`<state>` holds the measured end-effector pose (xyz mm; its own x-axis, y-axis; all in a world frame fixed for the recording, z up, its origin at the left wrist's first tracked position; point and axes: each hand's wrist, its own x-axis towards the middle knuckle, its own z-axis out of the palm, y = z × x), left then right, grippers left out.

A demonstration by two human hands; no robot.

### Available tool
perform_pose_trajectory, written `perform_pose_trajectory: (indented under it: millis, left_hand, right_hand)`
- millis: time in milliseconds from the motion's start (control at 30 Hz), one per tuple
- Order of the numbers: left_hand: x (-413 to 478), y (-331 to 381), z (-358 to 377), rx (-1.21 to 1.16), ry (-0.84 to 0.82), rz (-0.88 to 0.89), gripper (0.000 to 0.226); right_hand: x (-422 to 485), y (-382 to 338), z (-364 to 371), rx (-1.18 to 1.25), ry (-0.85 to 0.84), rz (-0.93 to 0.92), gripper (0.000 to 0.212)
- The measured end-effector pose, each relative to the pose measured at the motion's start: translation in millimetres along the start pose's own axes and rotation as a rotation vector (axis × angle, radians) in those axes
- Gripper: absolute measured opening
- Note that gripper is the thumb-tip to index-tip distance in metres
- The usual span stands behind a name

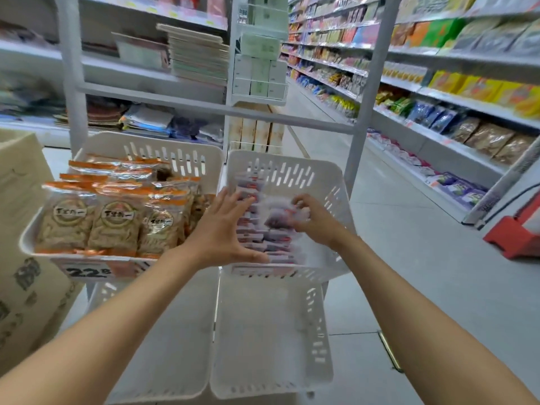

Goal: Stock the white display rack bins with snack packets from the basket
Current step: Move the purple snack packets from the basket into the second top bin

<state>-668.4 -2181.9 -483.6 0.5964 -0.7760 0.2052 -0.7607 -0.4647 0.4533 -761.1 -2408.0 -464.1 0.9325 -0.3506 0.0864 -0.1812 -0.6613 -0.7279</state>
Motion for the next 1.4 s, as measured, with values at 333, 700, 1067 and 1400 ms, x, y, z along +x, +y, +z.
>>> perform_pose_trajectory:
  millis: [333, 700, 1067, 1400]
  left_hand:
    - [-0.9, -6.9, 7.6, 0.078, 0.051, 0.039, 0.143]
    - [-124.0, 42.4, 4.4, -0.082, 0.229, -0.095, 0.043]
    - [-385.0, -15.9, 57.7, -0.291, -0.054, -0.552, 0.052]
    - [-428.2, 2.3, 58.9, -0.372, -0.011, -0.679, 0.05]
  right_hand:
    - [14.2, -0.1, 20.0, 0.026, -0.158, 0.077, 0.04]
    - [-158.8, -57.2, 55.9, 0.056, 0.191, -0.102, 0.033]
    - [-351.7, -21.2, 248.3, -0.207, -0.762, 0.079, 0.05]
    - [-396.1, -27.0, 268.8, 0.235, -0.413, 0.331, 0.016]
